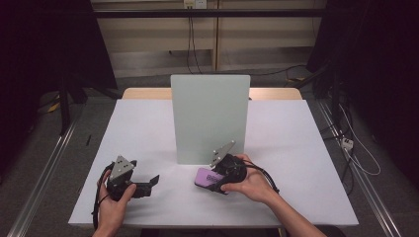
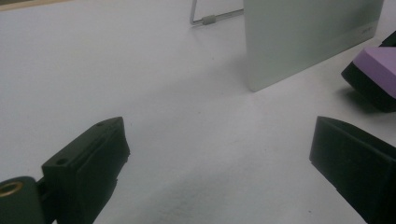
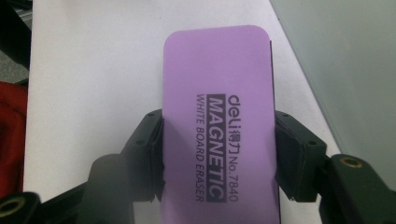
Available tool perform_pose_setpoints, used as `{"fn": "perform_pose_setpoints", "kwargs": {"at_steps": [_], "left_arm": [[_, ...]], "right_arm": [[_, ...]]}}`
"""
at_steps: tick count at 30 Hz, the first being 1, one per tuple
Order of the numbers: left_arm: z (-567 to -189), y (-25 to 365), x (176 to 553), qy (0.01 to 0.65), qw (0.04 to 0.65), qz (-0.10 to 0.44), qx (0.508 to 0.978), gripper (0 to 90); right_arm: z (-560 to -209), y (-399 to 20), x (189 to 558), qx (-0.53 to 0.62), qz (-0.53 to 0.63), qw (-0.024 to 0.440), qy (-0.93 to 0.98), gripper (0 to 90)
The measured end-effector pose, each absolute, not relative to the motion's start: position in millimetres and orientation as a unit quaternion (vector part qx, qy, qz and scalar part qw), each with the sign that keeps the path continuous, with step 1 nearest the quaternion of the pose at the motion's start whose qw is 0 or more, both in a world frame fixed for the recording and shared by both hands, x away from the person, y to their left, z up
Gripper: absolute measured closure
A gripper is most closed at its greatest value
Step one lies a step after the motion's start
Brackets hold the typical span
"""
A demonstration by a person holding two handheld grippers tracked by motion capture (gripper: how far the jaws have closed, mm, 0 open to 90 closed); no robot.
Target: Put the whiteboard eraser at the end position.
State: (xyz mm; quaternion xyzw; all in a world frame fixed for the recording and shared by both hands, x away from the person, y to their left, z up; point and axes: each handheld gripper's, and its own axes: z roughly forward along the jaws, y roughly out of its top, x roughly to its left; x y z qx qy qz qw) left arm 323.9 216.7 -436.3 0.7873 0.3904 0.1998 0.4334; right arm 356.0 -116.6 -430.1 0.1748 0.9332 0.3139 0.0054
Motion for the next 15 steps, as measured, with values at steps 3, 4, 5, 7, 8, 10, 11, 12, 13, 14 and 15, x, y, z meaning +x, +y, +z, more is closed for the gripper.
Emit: {"fn": "perform_pose_setpoints", "kwargs": {"at_steps": [3, 4, 5, 7, 8, 10, 11, 12, 13, 14, 15], "left_arm": [[-436.4, 217.3, 323.8, 0.39, 0.434, 0.2, 0.787, 4.3], [-436.8, 217.5, 323.9, 0.391, 0.436, 0.201, 0.786, 4.3], [-436.7, 217.8, 323.6, 0.392, 0.435, 0.2, 0.786, 4.3], [-436.6, 218.4, 323.4, 0.39, 0.438, 0.199, 0.785, 4.3], [-436.3, 218.7, 323.3, 0.389, 0.439, 0.2, 0.785, 4.3], [-436.1, 218.7, 323.2, 0.392, 0.439, 0.199, 0.783, 4.3], [-436.2, 218.8, 323.5, 0.391, 0.439, 0.199, 0.784, 4.3], [-436.4, 218.7, 323.8, 0.39, 0.439, 0.198, 0.785, 4.3], [-436.5, 218.4, 323.9, 0.39, 0.439, 0.197, 0.785, 4.3], [-436.3, 218.0, 324.0, 0.39, 0.438, 0.198, 0.785, 4.3], [-436.2, 217.7, 324.2, 0.39, 0.438, 0.198, 0.786, 4.3]], "right_arm": [[-431.8, -115.1, 356.4, 0.174, 0.312, 0.005, 0.934, 41.5], [-432.0, -114.6, 356.7, 0.175, 0.311, 0.004, 0.934, 41.5], [-432.4, -114.3, 357.1, 0.176, 0.309, 0.002, 0.934, 41.5], [-433.4, -113.7, 357.4, 0.176, 0.309, 0.002, 0.935, 41.4], [-434.2, -113.3, 357.3, 0.177, 0.309, 0.001, 0.935, 41.4], [-435.0, -112.4, 357.1, 0.175, 0.308, 0.003, 0.935, 41.4], [-435.3, -112.3, 357.0, 0.176, 0.307, 0.003, 0.935, 41.4], [-435.6, -112.5, 357.2, 0.176, 0.308, 0.002, 0.935, 41.4], [-436.0, -112.7, 357.3, 0.178, 0.309, 0.001, 0.934, 41.4], [-436.4, -112.8, 357.4, 0.179, 0.31, 0.0, 0.934, 41.4], [-436.7, -112.8, 357.4, 0.179, 0.31, 0.0, 0.934, 41.4]]}}
